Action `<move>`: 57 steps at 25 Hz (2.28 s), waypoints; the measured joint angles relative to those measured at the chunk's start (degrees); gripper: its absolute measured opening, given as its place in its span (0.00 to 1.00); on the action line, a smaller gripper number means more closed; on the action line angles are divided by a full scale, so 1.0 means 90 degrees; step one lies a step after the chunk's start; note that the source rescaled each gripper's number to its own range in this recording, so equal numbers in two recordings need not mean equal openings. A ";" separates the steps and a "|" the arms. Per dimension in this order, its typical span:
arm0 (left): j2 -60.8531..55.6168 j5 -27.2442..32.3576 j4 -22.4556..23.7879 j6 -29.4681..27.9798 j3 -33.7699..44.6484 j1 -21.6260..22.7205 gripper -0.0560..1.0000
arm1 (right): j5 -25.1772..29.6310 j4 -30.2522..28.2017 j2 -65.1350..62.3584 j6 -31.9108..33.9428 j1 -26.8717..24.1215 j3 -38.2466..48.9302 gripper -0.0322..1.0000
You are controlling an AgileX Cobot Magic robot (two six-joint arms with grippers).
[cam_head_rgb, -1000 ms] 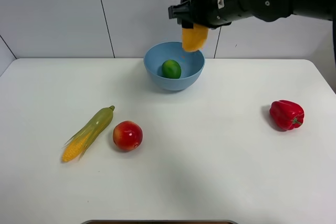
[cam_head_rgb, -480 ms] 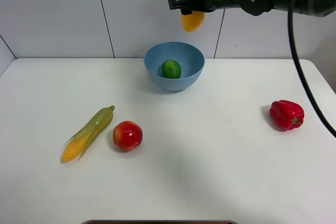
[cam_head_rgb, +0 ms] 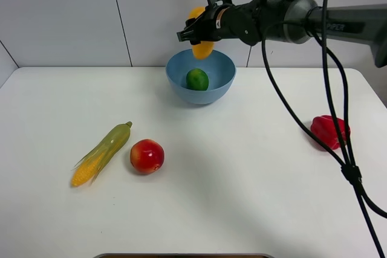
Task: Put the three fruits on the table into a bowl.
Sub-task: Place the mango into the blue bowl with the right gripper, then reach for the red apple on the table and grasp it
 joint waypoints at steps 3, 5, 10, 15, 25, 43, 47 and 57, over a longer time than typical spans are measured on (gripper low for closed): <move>0.0000 0.0000 0.0000 0.0000 0.0000 0.0000 1.00 | -0.0049 0.0077 0.0285 -0.0019 0.0000 0.0000 0.03; 0.0000 0.0000 0.0000 0.0000 0.0000 0.0000 1.00 | -0.0142 0.0107 0.0450 -0.0026 0.0000 0.0000 0.03; 0.0000 0.0000 0.0000 0.0000 0.0000 0.0000 1.00 | -0.0310 0.0121 0.0722 -0.0026 0.0000 -0.0002 0.03; 0.0000 0.0000 0.0000 0.0000 0.0000 0.0000 1.00 | -0.0474 0.0121 0.0868 -0.0026 0.0000 -0.0008 0.03; 0.0000 0.0000 0.0000 0.0000 0.0000 0.0000 1.00 | -0.0474 0.0121 0.1014 -0.0026 0.0000 -0.0008 0.03; 0.0000 0.0000 0.0000 0.0000 0.0000 0.0000 1.00 | -0.0112 0.0289 0.0585 -0.0026 0.0042 -0.0008 0.92; 0.0000 0.0000 0.0000 0.0000 0.0000 0.0000 1.00 | 0.0380 0.0289 -0.0098 -0.0026 0.0119 -0.0008 0.92; 0.0000 0.0000 0.0000 0.0000 0.0000 0.0000 1.00 | 0.1719 0.0135 -0.2448 -0.0368 0.0125 -0.0008 0.92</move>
